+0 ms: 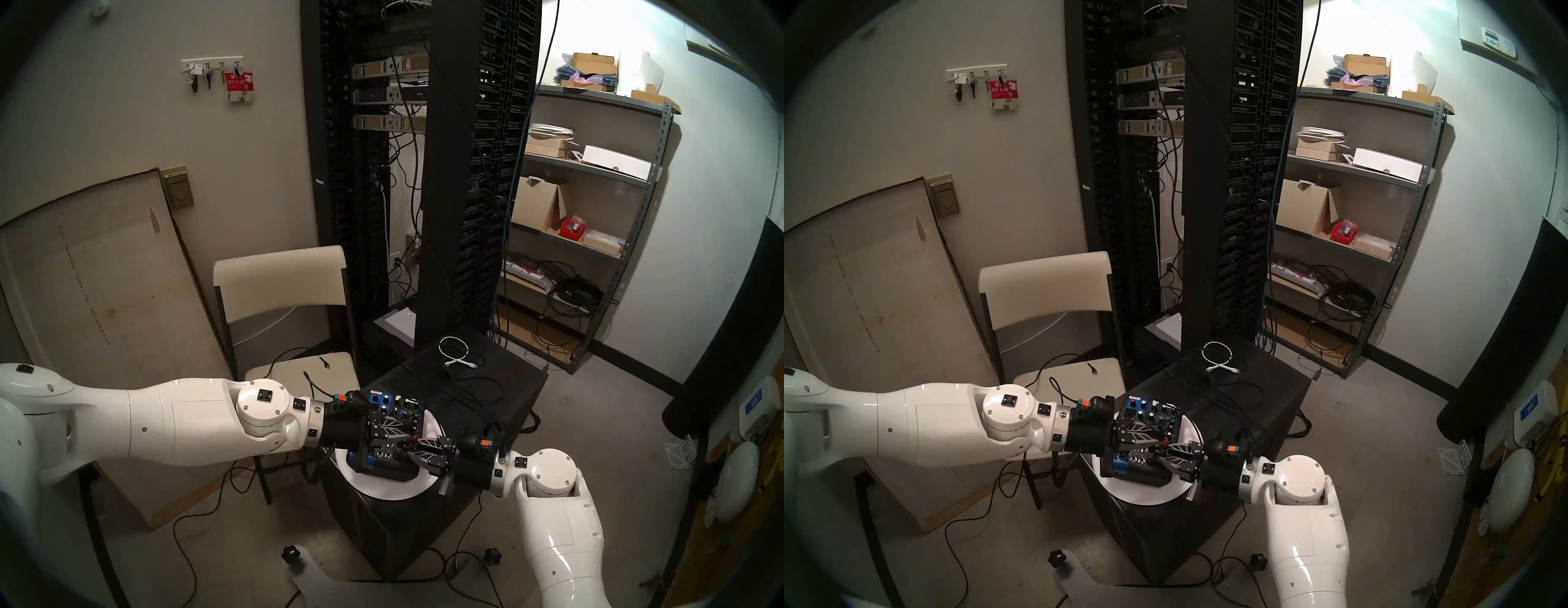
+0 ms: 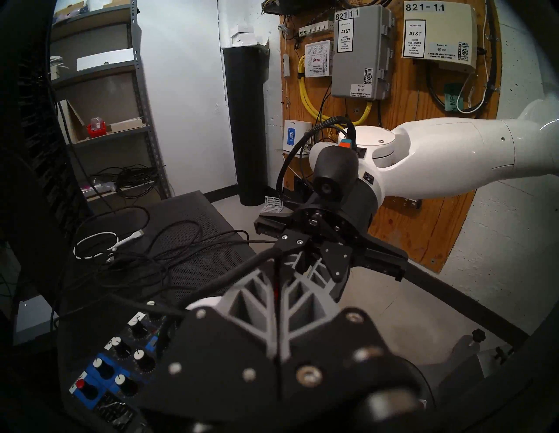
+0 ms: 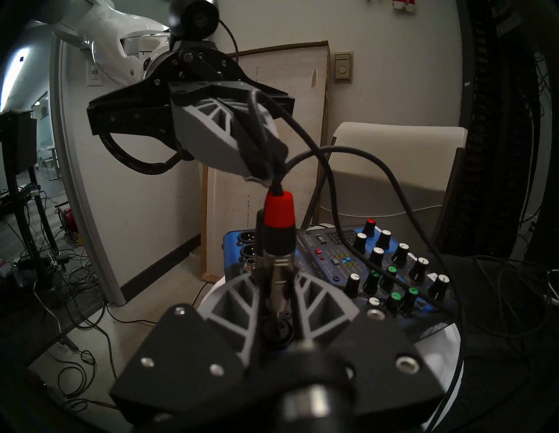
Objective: Insert aux cable
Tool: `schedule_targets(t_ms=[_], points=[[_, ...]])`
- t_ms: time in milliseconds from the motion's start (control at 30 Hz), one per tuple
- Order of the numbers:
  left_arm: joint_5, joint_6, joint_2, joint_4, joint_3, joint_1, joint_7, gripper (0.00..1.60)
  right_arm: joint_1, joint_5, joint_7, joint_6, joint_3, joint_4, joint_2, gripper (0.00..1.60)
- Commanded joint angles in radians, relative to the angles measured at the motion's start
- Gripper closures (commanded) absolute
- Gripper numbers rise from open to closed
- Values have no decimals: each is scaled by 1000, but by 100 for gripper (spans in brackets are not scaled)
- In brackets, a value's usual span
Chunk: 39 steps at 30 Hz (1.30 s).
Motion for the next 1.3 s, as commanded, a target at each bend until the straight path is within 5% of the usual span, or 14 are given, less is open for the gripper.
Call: schedule_targets(t_ms=[0, 500, 1267], points=[[1, -2, 6, 1, -3, -4, 2, 160, 7, 28, 11, 0, 1, -47, -3, 96], [3, -4, 2, 0, -5, -6, -5, 160, -1, 34, 20, 10, -3, -66, -2, 81], [3, 2, -1, 3, -6, -8, -14, 160, -13, 45, 32, 25, 19, -122, -4, 83]])
